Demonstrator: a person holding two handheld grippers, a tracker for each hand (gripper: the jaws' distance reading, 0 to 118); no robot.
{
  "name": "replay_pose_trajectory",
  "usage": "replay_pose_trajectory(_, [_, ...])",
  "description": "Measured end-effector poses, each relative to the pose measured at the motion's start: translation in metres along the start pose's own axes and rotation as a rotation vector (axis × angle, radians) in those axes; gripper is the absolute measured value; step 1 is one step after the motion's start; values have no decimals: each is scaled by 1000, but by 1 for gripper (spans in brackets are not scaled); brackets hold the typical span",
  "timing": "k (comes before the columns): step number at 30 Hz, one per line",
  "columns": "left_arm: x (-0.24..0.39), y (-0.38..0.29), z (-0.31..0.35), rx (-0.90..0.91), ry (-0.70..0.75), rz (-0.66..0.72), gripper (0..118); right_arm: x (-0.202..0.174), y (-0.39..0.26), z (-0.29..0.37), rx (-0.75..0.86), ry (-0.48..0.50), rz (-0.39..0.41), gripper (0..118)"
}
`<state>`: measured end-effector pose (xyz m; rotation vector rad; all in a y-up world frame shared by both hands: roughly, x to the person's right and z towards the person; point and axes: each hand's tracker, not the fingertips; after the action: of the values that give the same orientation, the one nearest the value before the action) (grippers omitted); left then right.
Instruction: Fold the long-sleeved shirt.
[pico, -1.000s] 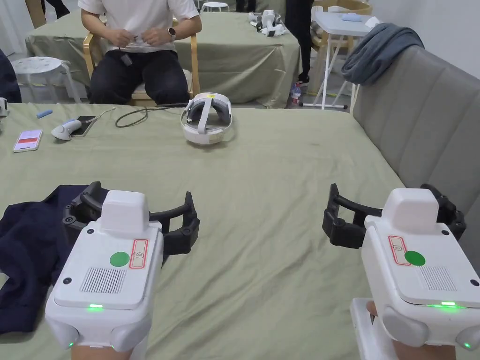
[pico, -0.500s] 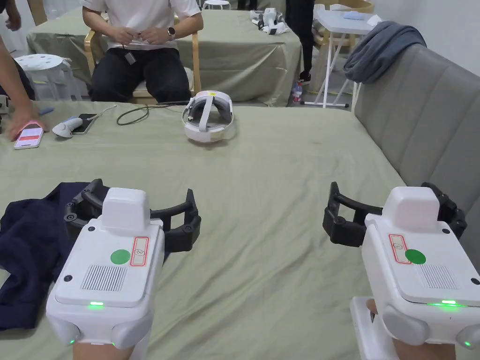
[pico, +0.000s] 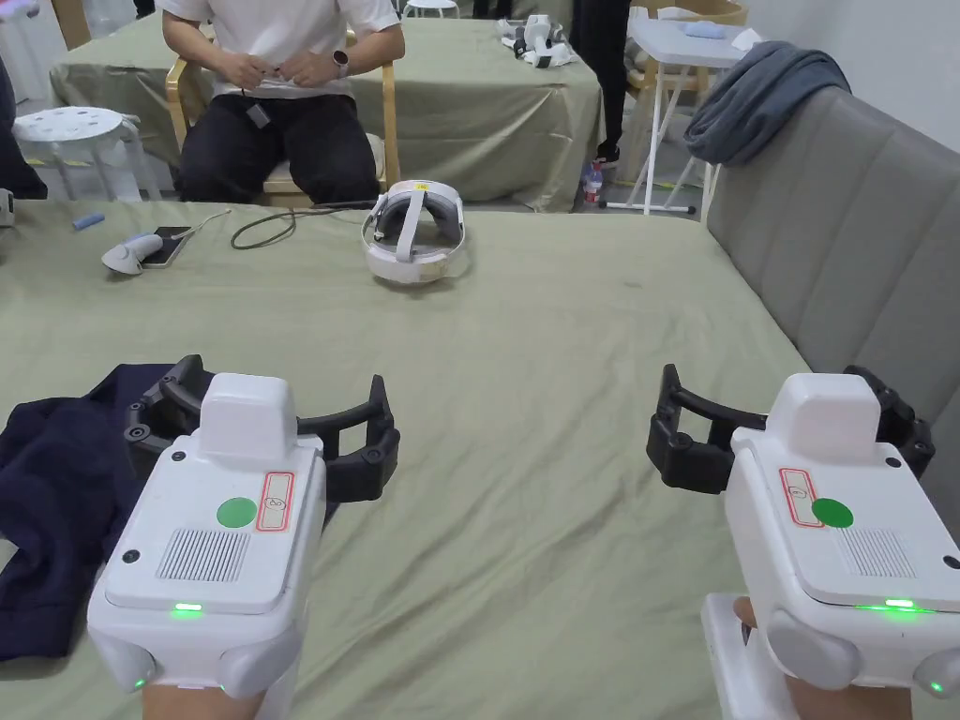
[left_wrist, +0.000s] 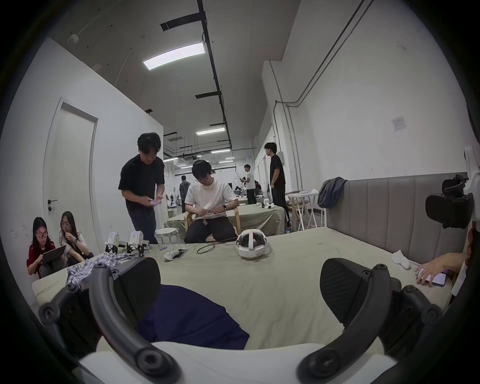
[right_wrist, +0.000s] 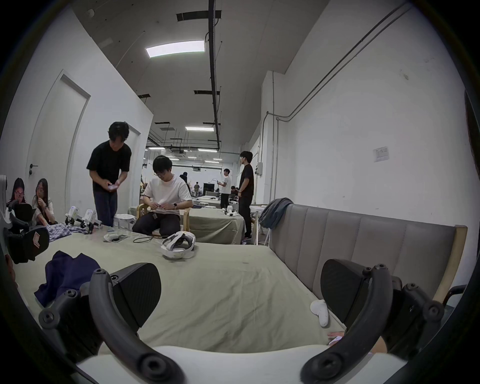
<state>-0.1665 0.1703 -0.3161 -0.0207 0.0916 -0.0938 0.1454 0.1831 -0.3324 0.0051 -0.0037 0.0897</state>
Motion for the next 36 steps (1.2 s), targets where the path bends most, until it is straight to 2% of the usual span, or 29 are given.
replay_pose_trajectory(30, [5, 0, 1, 30, -8, -10, 109, 5, 4, 1, 23, -23, -17, 118])
replay_pose_trajectory(31, [4, 0, 3, 32, -11, -15, 102, 6, 4, 1, 10, -11, -24, 112])
replay_pose_trajectory(32, [4, 2, 6, 22, -11, -18, 82, 6, 4, 1, -11, 3, -38, 92])
replay_pose_trajectory(33, [4, 3, 7, -2, 5, -23, 31, 7, 4, 1, -23, 7, -40, 33])
replay_pose_trajectory(34, [5, 4, 6, -12, 16, -33, 6, 6, 3, 0, -24, -3, -31, 1])
replay_pose_trajectory(36, [6, 0, 5, 0, 108, -96, 5, 6, 1, -1, -47, -87, 28, 3])
